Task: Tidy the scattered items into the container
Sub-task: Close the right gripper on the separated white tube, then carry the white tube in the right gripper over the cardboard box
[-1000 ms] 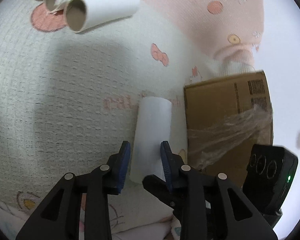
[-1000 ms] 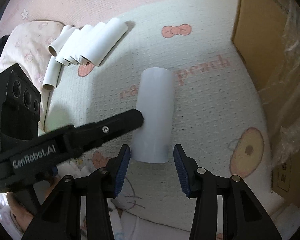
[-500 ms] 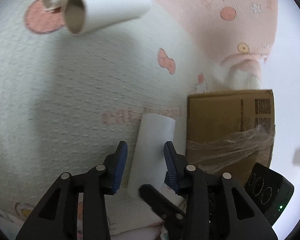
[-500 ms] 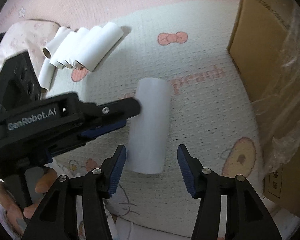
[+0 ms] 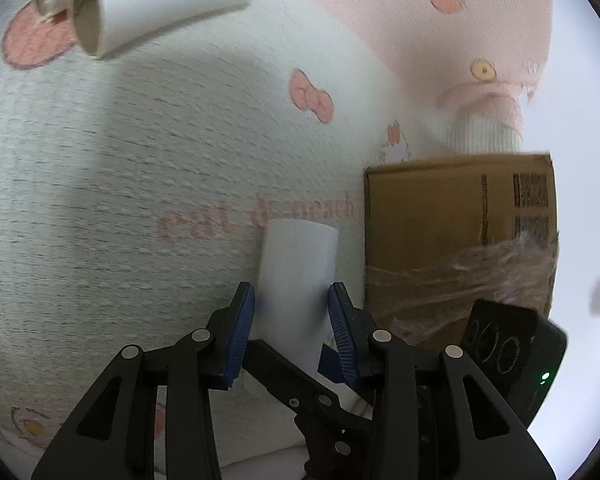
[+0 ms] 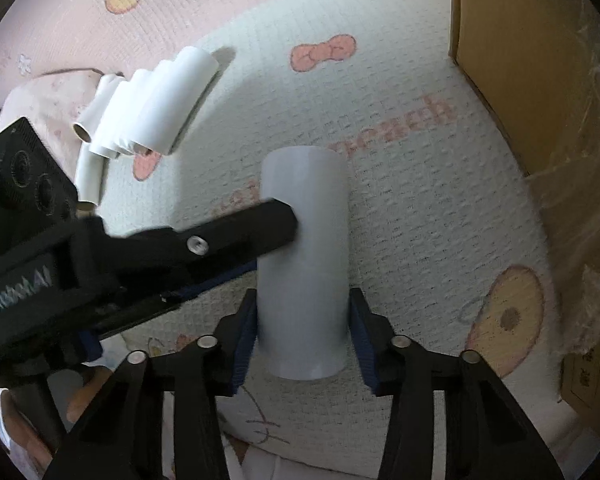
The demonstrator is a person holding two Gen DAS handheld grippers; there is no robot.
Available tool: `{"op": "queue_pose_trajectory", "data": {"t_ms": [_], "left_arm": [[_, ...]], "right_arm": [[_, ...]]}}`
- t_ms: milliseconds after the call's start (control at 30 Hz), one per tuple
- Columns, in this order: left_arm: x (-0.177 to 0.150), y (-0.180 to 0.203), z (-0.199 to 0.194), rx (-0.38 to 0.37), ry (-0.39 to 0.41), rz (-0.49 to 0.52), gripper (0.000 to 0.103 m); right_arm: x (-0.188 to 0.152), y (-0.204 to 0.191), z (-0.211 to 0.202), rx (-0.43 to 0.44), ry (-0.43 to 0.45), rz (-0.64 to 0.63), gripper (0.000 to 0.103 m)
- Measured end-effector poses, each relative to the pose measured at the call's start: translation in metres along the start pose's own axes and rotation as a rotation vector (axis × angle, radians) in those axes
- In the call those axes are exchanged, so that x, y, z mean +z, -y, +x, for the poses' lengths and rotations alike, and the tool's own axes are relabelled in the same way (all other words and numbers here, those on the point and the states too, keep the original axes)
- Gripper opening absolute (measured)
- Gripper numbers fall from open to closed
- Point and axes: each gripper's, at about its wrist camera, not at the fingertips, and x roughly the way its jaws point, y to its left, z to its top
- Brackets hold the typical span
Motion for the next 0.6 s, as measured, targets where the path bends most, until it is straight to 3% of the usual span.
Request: {"op": "queue_pose_trajectory", "data": {"t_ms": [333, 600], "left_arm": [[-0.018, 0.034, -0.028, 0.040, 0.073, 0.084, 0.042], [-0.057, 0.087, -0.091, 0.108, 0.242, 0.231, 0.042]], "right_arm": [[-0.006, -0.009, -0.034, 0.039, 0.041, -0.059, 0.040], [-0.020, -0.042, -0.091, 0.088, 0.145, -0.158, 0.040]]}}
